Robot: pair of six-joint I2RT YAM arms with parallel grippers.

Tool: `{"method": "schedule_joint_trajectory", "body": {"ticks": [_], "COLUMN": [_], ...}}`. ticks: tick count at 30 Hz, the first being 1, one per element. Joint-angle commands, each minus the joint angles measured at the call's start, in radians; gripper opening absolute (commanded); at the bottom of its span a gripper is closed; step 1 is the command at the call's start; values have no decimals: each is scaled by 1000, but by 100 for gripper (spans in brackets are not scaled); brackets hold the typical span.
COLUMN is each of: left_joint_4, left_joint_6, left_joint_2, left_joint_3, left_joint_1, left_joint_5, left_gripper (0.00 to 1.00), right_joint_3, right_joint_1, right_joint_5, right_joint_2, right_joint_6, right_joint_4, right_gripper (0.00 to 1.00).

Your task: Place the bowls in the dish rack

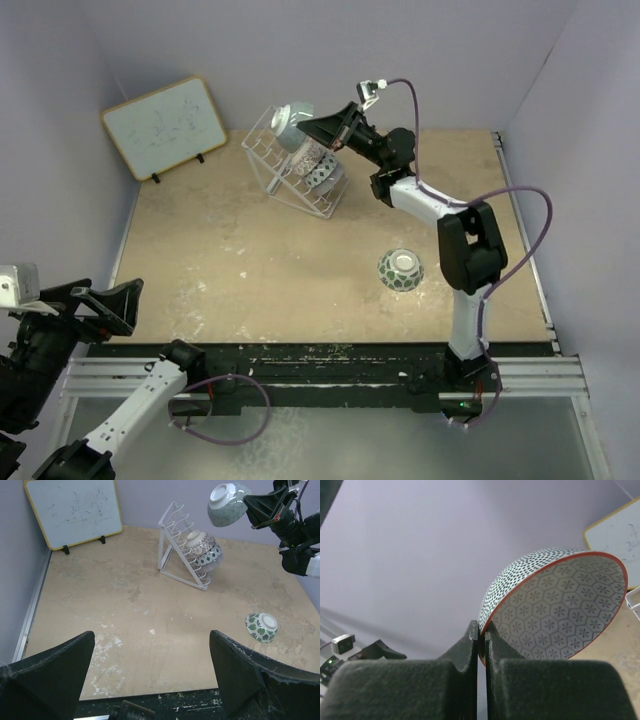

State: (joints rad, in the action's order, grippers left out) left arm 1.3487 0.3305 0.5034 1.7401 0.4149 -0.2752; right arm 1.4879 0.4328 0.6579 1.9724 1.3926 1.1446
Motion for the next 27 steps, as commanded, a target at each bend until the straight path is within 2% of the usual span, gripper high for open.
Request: {"method": "schedule_joint_trajectory", "body": {"ticks": [1,9,19,27], "left_joint_4": [2,15,18,24], "left_joint_6": [9,18,22,26], "left_joint_2": [34,40,38,32], "left_joint_3": [24,16,-5,-13], "left_joint_1": [5,4,4,5], "left_joint_5": [-25,-37,-43,-42], "left_gripper": [99,99,99,99], "right_joint_3": [96,122,101,89], "right_joint_1": [-4,-28,-28,-29], "right_joint_5": [21,-70,-135,-158], "right_joint_2": [27,198,298,344], "right_joint_6": [161,351,388,400], "right_joint_4": [387,621,728,741], "right_gripper": [0,0,0,0]}}
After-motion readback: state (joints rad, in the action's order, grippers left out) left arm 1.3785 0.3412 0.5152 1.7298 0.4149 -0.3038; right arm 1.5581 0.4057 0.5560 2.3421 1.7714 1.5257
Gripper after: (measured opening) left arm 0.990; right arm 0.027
